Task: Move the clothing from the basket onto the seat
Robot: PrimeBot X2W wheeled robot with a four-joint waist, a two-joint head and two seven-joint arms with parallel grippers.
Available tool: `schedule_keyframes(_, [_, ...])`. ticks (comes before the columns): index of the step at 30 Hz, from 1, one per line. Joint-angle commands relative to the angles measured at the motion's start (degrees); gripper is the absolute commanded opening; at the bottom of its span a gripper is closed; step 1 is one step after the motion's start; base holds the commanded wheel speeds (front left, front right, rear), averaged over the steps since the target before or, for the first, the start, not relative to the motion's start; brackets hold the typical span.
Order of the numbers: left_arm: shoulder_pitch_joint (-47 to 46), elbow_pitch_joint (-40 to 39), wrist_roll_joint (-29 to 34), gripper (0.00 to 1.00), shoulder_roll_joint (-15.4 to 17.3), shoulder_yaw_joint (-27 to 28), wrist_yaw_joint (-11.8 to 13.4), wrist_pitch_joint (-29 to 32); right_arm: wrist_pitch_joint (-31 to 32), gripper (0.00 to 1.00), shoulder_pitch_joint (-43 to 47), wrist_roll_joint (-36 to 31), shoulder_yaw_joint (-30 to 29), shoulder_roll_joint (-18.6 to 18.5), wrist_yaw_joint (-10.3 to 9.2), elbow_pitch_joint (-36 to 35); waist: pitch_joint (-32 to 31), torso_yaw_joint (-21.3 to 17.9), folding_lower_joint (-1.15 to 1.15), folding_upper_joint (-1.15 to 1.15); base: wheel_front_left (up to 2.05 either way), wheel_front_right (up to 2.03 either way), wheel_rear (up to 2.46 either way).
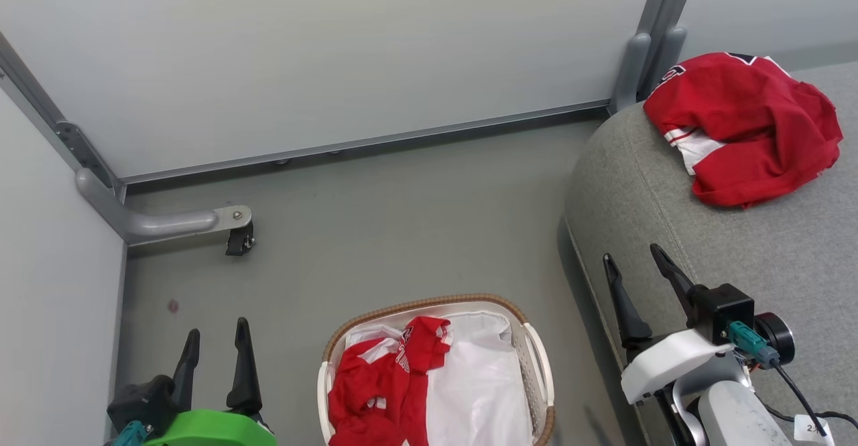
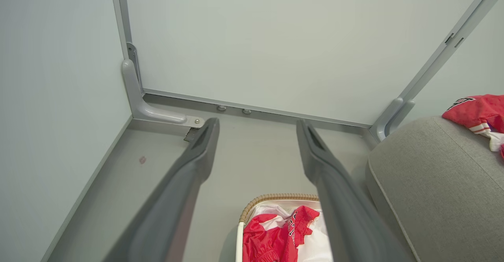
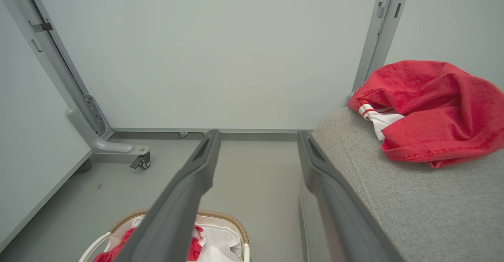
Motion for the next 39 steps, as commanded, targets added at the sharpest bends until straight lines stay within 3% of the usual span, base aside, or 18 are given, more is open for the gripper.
schedule_keyframes(1, [0.58,0.11,-0.18,1.0,0.08,0.13,0.25,0.03,-0.1,1.0,0.51,0.38,0.07,-0.14,-0.08,0.14,-0.04,0.04,0.0,0.0,0.0,0.0,0.0])
schedule_keyframes(19, [-4.23,3.56,2.05,1.0,0.09,-3.05,-0.08,0.03,-0.1,1.0,-1.31,-0.12,-0.31,-0.15,-0.08,-0.56,3.45,-0.53,0.0,0.0,0.0,0.0,0.0])
schedule_keyframes(39, [-28.22,24.54,3.3,1.0,0.19,-14.18,-0.55,0.03,-0.1,1.0,-13.52,0.35,-2.26,-0.11,-0.08,-8.49,29.53,-8.79,0.0,0.0,0.0,0.0,0.0])
